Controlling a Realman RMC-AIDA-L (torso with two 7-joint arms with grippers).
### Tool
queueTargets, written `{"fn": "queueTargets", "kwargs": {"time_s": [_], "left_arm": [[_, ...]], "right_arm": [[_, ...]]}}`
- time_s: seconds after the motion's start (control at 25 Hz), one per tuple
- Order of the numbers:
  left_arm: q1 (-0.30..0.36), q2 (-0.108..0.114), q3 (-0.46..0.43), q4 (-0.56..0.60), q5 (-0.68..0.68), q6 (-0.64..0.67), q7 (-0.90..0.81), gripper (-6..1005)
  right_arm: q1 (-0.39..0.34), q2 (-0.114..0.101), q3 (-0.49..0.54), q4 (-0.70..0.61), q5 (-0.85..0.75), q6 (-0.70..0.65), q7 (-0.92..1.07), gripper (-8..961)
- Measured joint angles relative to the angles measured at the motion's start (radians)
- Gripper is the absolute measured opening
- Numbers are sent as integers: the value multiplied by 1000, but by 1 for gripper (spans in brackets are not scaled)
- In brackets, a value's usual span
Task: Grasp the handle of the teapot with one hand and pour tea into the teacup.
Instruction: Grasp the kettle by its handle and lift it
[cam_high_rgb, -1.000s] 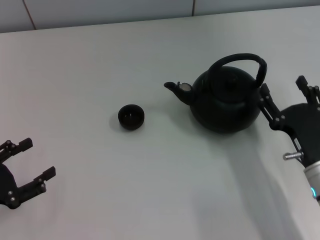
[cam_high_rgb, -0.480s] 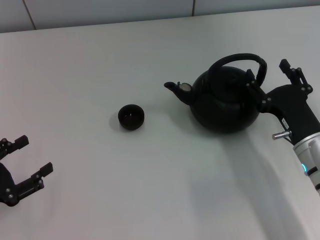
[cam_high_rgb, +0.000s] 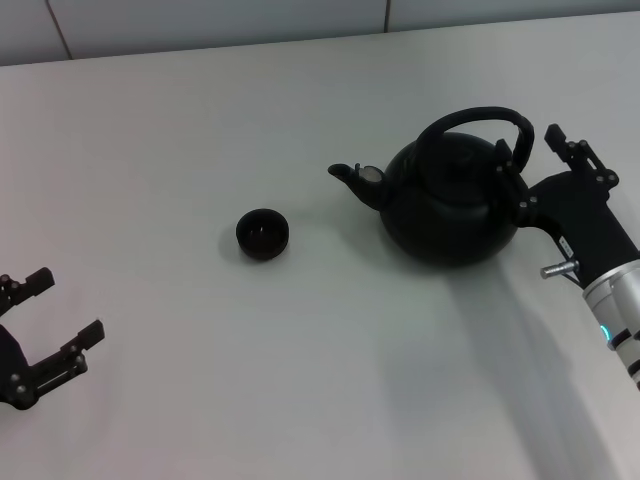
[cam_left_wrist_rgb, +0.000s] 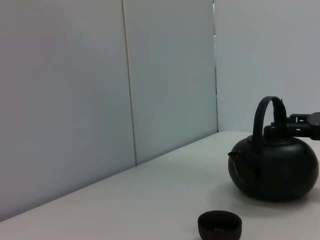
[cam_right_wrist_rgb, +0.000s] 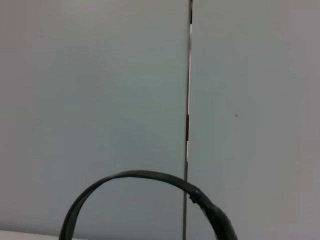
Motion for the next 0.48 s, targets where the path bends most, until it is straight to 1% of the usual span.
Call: {"fn": "queueTargets", "kwargs": {"time_s": [0.2,0.28,0.48], "left_arm": [[7,-1,-6,0,0,0,0,800],[8,-1,-6,1,0,0,0,800],[9,-2,-7,3,0,0,-3,800]], "right_arm": [[4,0,0,-5,-2,10,0,646],[4,0,-1,-5,-3,13,0,408],[6,2,-2,-2,-5,12,-1,203]]}}
